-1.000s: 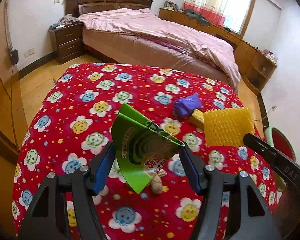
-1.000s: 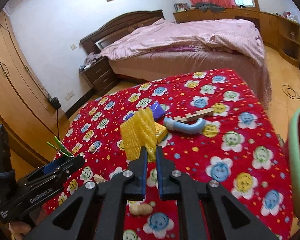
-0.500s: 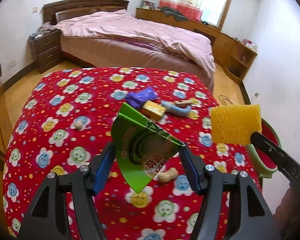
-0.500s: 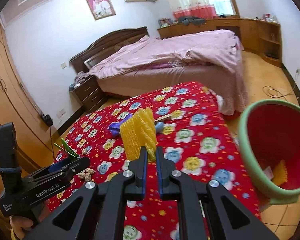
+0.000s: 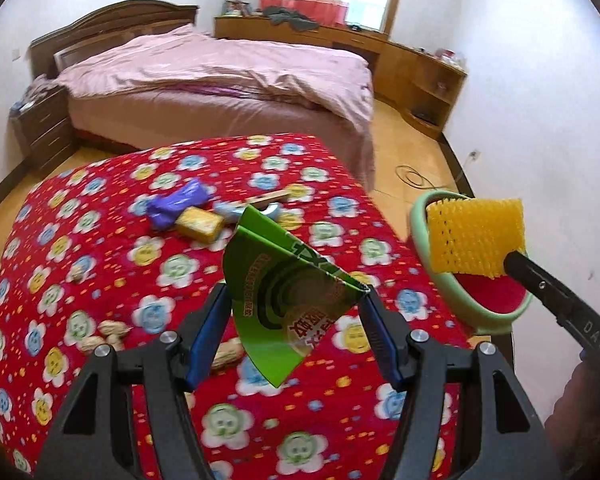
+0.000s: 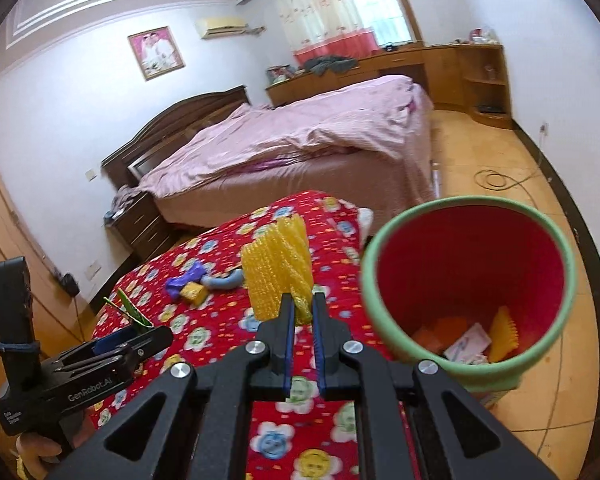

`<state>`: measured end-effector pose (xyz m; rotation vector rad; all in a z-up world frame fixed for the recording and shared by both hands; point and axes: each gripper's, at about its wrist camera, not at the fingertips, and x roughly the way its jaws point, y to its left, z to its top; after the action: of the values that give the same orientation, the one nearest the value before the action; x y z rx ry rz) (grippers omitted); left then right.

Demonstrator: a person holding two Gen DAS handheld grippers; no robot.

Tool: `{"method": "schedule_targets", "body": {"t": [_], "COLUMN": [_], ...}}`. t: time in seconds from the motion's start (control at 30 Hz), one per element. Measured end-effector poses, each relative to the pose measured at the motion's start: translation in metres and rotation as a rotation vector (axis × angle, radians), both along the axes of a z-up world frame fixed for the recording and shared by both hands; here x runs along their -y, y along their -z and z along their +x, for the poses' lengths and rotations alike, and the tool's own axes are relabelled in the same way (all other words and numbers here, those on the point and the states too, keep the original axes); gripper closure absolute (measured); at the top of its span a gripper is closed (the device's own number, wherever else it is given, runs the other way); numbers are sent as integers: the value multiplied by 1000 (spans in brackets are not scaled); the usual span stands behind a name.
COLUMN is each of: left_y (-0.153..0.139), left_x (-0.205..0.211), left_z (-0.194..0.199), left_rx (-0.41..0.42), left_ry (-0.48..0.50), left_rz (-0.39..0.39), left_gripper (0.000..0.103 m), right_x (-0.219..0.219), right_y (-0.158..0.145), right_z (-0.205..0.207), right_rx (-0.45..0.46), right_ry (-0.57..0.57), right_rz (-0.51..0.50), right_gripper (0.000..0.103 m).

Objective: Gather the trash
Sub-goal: 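Carry the green packet and yellow foam mesh over the bucket with both tools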

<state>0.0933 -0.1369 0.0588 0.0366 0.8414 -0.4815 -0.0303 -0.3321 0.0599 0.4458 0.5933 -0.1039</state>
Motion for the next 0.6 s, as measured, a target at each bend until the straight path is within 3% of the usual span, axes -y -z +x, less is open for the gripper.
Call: {"method": "schedule_targets", "body": {"t": [0.6], "left_y": [10], "left_x": [126], "left_z": [-3], "left_rx": [8], "left_ry": [256], "left_rz": [39], "left_gripper": [37], "right_x": [89], "right_y": [35], "right_z": [-35], "right_rx": [-49], "right_ry": [222], "right_rz": [79], "right_gripper": [93]}}
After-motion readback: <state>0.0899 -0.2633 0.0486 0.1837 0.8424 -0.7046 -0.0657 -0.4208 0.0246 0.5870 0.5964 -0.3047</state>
